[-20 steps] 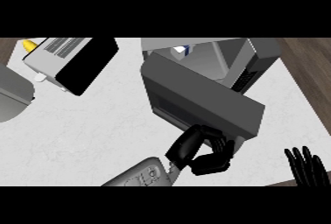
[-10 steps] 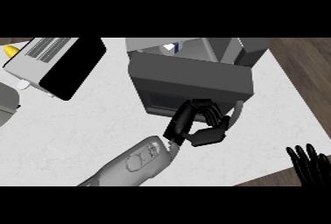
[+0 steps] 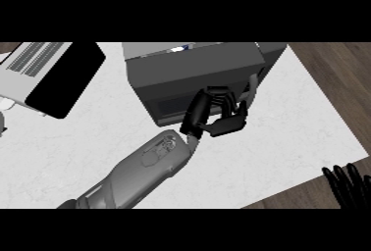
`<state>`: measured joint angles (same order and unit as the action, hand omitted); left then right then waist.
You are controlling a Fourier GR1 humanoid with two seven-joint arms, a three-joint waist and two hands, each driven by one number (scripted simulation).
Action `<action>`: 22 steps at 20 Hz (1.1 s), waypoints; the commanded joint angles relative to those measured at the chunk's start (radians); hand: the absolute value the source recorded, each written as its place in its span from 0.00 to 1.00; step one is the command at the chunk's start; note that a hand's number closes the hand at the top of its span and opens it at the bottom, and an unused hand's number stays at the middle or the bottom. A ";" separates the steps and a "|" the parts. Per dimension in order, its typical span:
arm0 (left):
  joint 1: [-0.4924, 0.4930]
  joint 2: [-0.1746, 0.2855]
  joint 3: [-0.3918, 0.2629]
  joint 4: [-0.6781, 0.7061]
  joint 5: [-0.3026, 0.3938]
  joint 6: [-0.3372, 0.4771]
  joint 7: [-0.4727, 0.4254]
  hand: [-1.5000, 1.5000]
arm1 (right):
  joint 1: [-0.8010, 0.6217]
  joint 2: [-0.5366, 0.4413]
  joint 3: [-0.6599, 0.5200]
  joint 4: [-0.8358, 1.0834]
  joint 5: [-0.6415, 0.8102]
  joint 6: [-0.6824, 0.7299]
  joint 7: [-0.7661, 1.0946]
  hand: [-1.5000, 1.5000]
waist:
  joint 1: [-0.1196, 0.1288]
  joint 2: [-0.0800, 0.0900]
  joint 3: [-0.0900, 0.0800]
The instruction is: Pick up the milk, place it into the microwave and close the microwave
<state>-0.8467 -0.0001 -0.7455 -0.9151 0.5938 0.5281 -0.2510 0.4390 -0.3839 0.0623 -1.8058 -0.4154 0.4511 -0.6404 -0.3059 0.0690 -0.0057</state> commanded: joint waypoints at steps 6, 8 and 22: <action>-0.102 0.000 0.058 0.111 0.090 -0.014 -0.080 1.00 | 0.003 -0.046 -0.018 -0.062 -0.059 0.043 0.018 0.00 | -0.045 0.014 0.001; -0.113 0.000 0.061 0.122 0.101 -0.012 -0.087 1.00 | 0.009 -0.041 -0.011 -0.069 -0.078 0.045 0.026 0.00 | -0.051 0.017 0.003; -0.130 0.000 0.056 0.160 0.172 0.012 -0.162 1.00 | 0.015 -0.095 -0.032 -0.155 -0.134 0.070 0.058 0.00 | -0.081 0.018 0.004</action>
<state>-0.8951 0.0025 -0.7231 -0.8257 0.7430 0.5576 -0.4238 0.4528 -0.4681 0.0387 -1.9446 -0.5328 0.5007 -0.5744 -0.3694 0.0747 -0.0024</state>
